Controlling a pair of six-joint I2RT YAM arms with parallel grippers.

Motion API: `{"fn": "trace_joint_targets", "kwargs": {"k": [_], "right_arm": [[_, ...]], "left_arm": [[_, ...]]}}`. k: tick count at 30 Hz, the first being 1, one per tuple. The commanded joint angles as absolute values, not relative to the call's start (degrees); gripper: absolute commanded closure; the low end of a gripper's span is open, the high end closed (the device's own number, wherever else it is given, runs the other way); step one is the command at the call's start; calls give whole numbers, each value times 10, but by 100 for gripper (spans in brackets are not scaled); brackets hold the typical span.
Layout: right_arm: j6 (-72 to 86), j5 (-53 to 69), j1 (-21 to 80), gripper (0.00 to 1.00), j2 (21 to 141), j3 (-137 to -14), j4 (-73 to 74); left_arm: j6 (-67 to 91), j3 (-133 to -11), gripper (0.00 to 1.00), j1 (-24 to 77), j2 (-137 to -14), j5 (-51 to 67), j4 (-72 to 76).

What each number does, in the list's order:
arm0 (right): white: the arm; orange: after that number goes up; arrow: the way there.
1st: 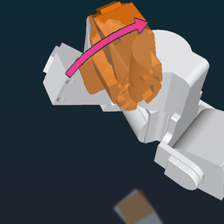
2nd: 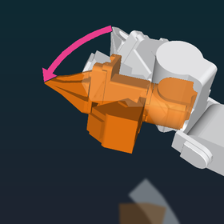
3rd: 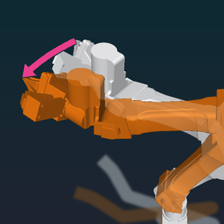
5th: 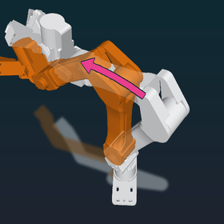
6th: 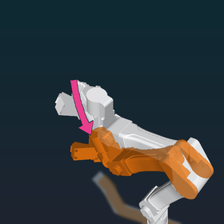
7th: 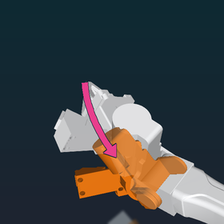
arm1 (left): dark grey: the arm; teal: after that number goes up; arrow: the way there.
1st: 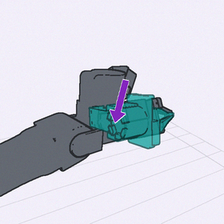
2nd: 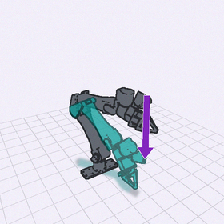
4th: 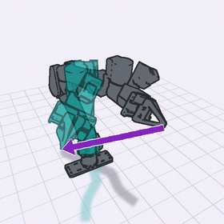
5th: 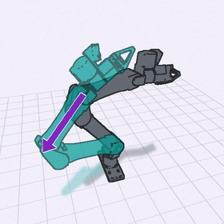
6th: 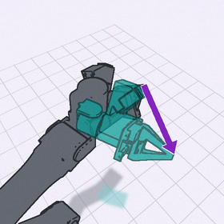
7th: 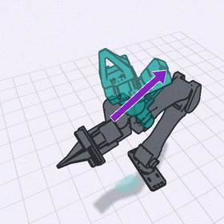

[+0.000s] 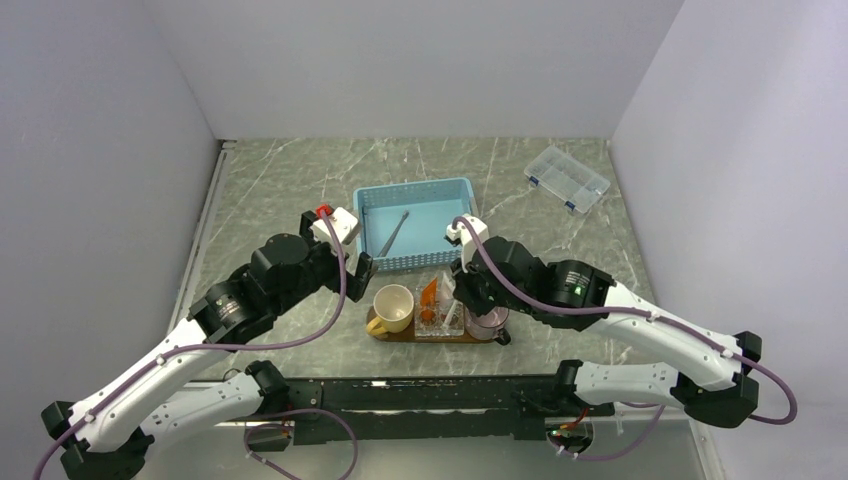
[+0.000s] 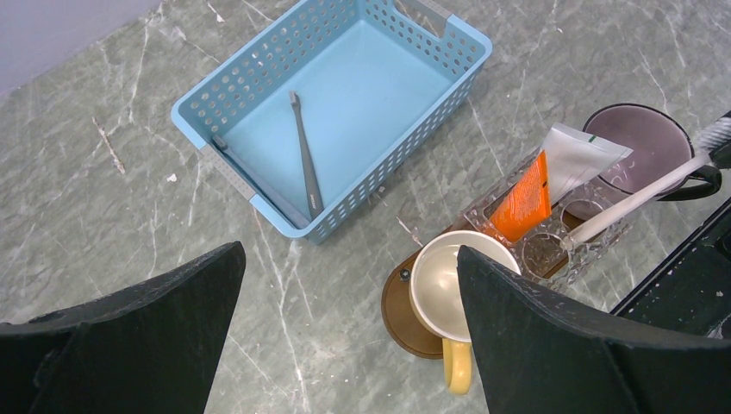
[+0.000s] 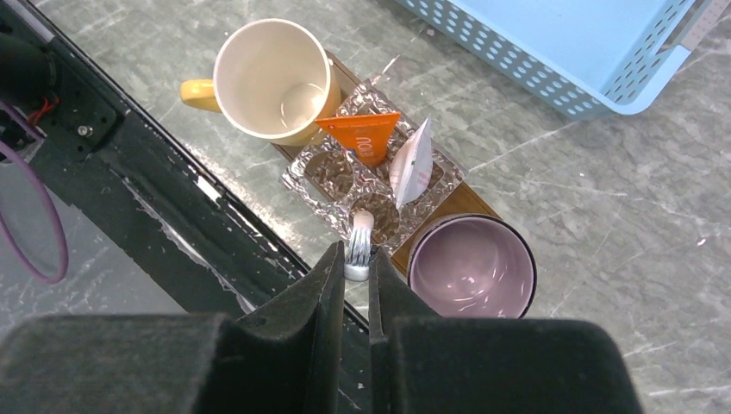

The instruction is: Prepare toiletry sets of a toothbrush and toothpaste on the tray

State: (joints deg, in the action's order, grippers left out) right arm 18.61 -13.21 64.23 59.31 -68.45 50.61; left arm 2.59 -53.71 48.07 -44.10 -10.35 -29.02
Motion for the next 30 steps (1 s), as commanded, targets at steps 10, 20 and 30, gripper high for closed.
{"fn": "trace_joint_targets", "kwargs": {"k": [10,20,30], "right_arm": [[208,-154,645,100,578,-646,452],[214,-178,645,100,575,-616,429],[215,-189,646,100,564,-592,394]], "left_arm": [[32,-557,1,479,-440,-95,-284],[32,-557,1,478,-440,-96,-285],[32,-556,0,479,-441,-94,-284]]}}
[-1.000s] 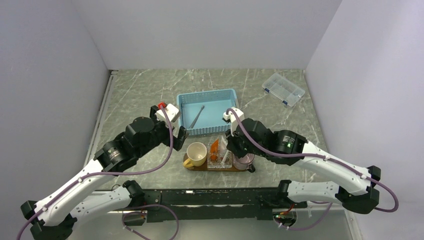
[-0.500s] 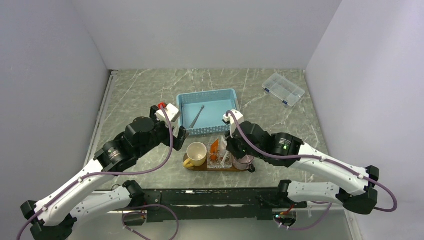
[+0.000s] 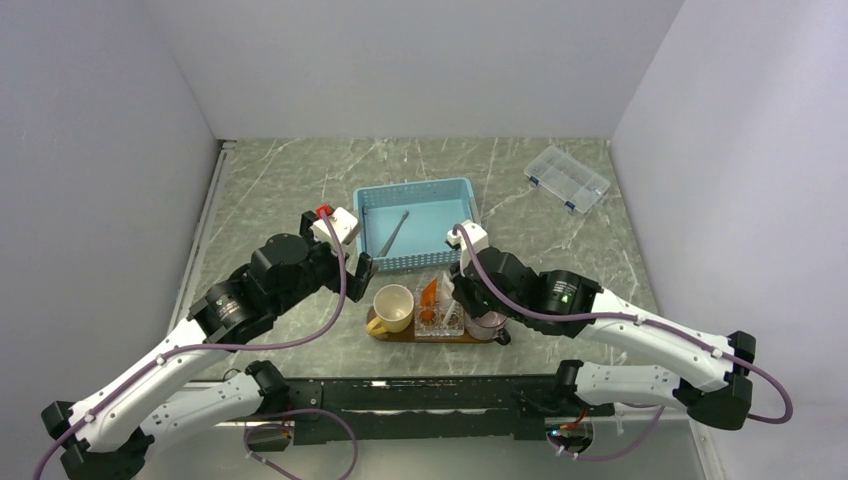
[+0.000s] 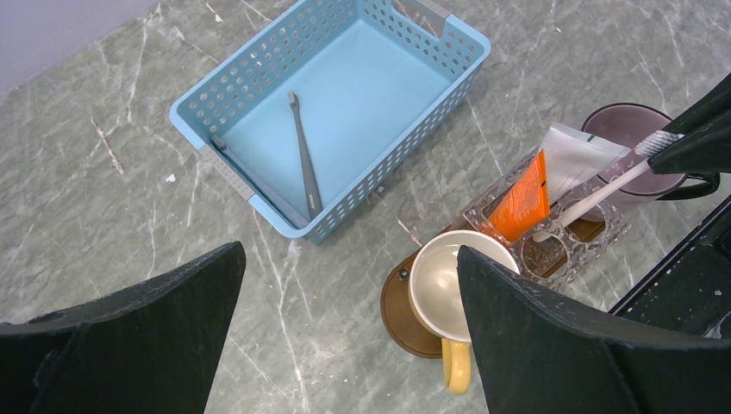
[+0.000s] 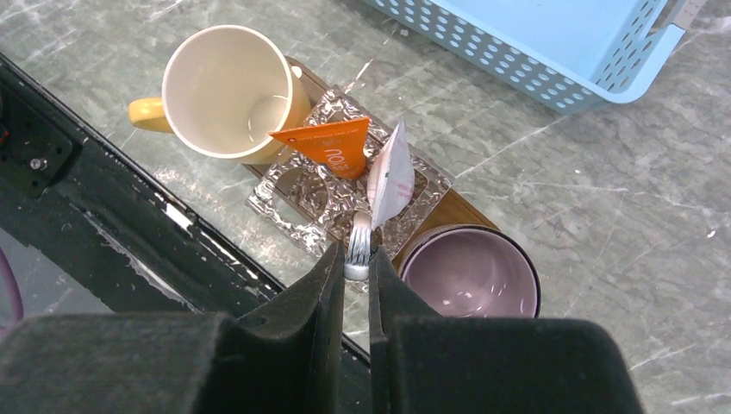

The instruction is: Prepare toiletry sets of a toothbrush and toothpaste on the tray

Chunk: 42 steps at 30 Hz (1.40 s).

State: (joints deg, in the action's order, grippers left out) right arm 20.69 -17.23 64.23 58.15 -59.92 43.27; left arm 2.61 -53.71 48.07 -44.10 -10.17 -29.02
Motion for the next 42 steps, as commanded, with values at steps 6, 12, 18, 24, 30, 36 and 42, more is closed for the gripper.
{"fn": "trace_joint_targets", "kwargs": {"k": [6,12,18,24,30,36,42], "right_arm": [[219,-198,646,100,547,-572,380],[219,-197,647,100,533,-561,368],[219,-200,651,100,529,-551,364],[221,-207,659,100,521,-540,355],[219,-215,665,100,521,-537,355],[215,-218,669,96,525,-543,364],[221,-220,674,86,513,-543,374]], "left_arm": [[32,-556,1,479,-443,-91,-283],[32,-557,0,478,-445,-92,-284],[32,-556,1,479,-444,-93,-284],[32,-556,1,478,-445,-92,-283],[33,-557,1,479,-448,-89,-283],[32,-556,0,478,-449,-89,-283],[33,-557,1,479,-451,-87,-284]]}}
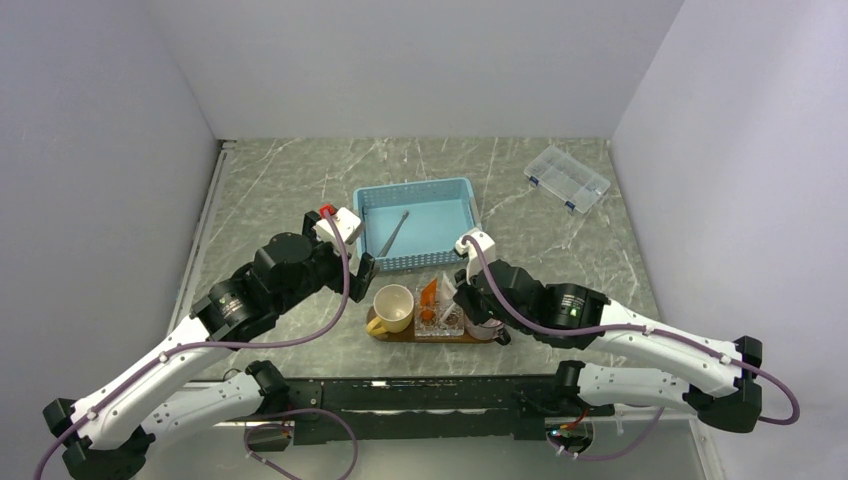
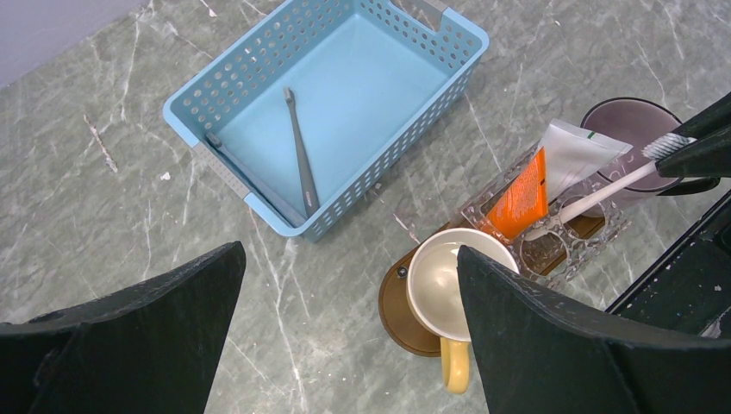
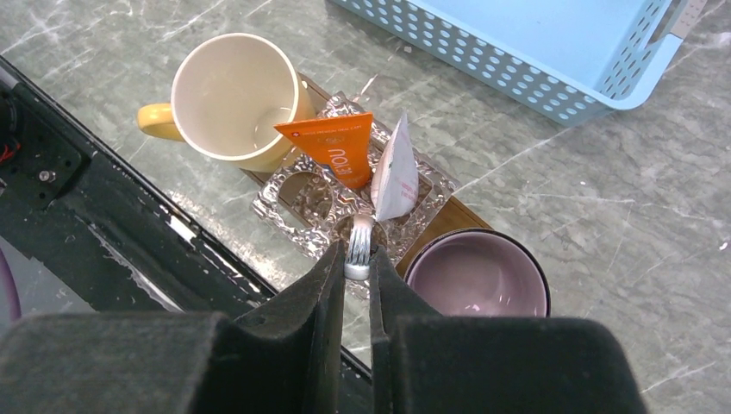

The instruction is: Prepare toiletry sets of a toothbrush and toothpaste on the tray

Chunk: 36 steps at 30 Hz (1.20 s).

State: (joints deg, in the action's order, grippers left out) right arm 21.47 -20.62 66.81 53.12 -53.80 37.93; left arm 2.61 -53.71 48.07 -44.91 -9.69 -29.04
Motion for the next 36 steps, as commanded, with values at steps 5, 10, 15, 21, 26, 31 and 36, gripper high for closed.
{"fn": "trace_joint_targets", "kwargs": {"k": [5,10,15,21,26,31,36], "right_arm": [[223,-205,679,85,505,-541,373],[230,-210,686,85,502,-536,383],[243,-231,702,85,493,-523,383],[258,-283,728,86,484,-499,363],[266,-334,751,89,479,-487,352],[273,-366,765,94,479,-489,361],[279,-375,777,94,475,-481,356]], "left_arm": [[33,-557,0,478,-449,-88,-284],[33,-557,1,478,-449,-89,-285],[33,-556,1,478,-448,-90,-283],[34,-556,1,478,-451,-90,-284],[34,-556,1,478,-452,-89,-283],[34,-556,1,479,-453,-89,-283],[34,-556,1,478,-454,-87,-283]]}}
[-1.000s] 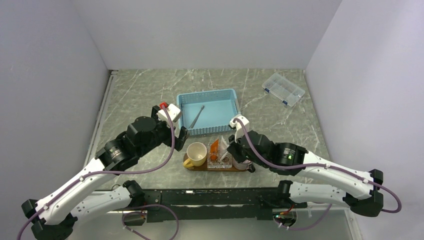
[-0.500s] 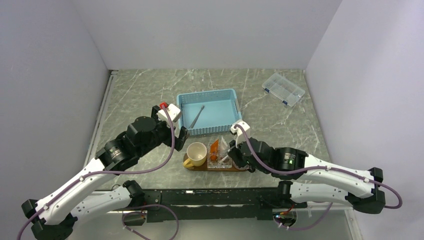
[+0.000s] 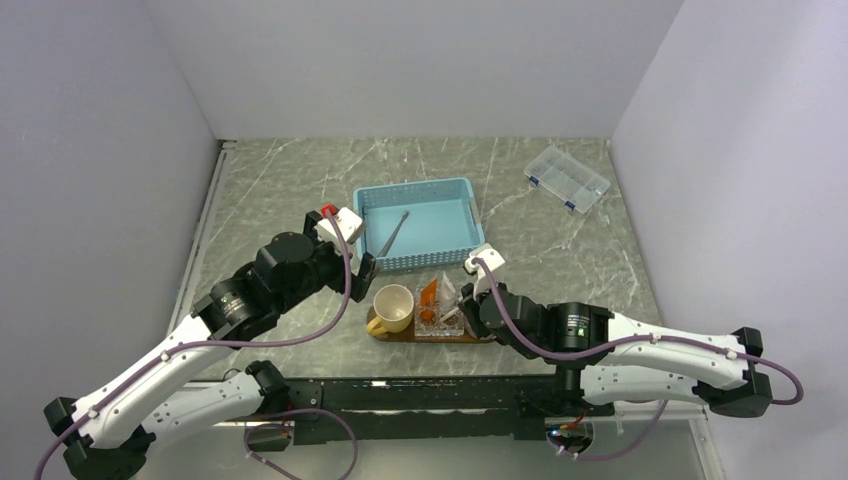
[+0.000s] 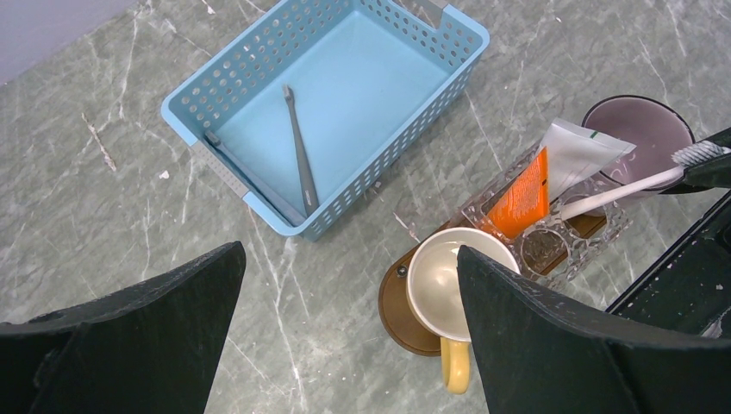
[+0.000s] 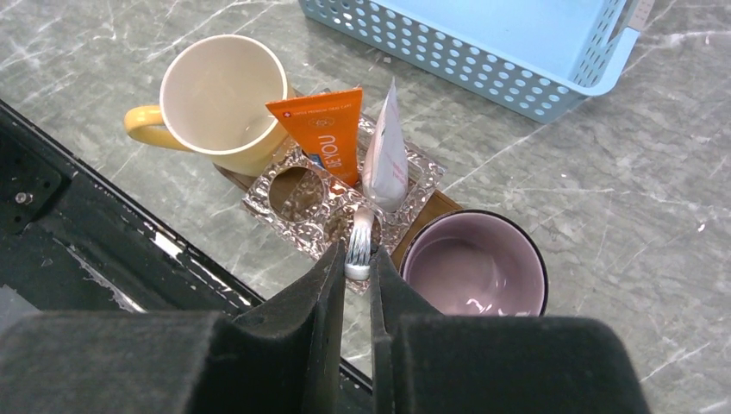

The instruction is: Prepare toiletry sets of a toothbrush and toothpaste on the tray

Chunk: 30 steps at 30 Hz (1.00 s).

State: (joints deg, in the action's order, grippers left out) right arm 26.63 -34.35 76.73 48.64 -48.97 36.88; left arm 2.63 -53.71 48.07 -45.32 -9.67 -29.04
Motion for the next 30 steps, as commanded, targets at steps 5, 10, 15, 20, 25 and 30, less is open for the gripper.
{"fn": "trace_joint_targets", "kwargs": {"k": [5,10,15,20,25,30], "right_arm": [[285,-375,786,92,482,-473,351],[291,-385,795,87,488,-473,355],[298,-393,805,81,491,-475,363],[307,-403,814,76,488,-476,373],[308,-411,820,73,490,-481,377],[304,-422,826,71,492,-495,381]], "left_arm": [[35,-556,1,479,-456,-87,-284],[36,-556,1,479,-458,-88,-283],[37,-556,1,479,-458,-88,-283],[37,-556,1,478,-460,-87,-283],[37,-557,1,479,-462,-87,-283],[37,-556,1,479,-464,-87,-283]]}}
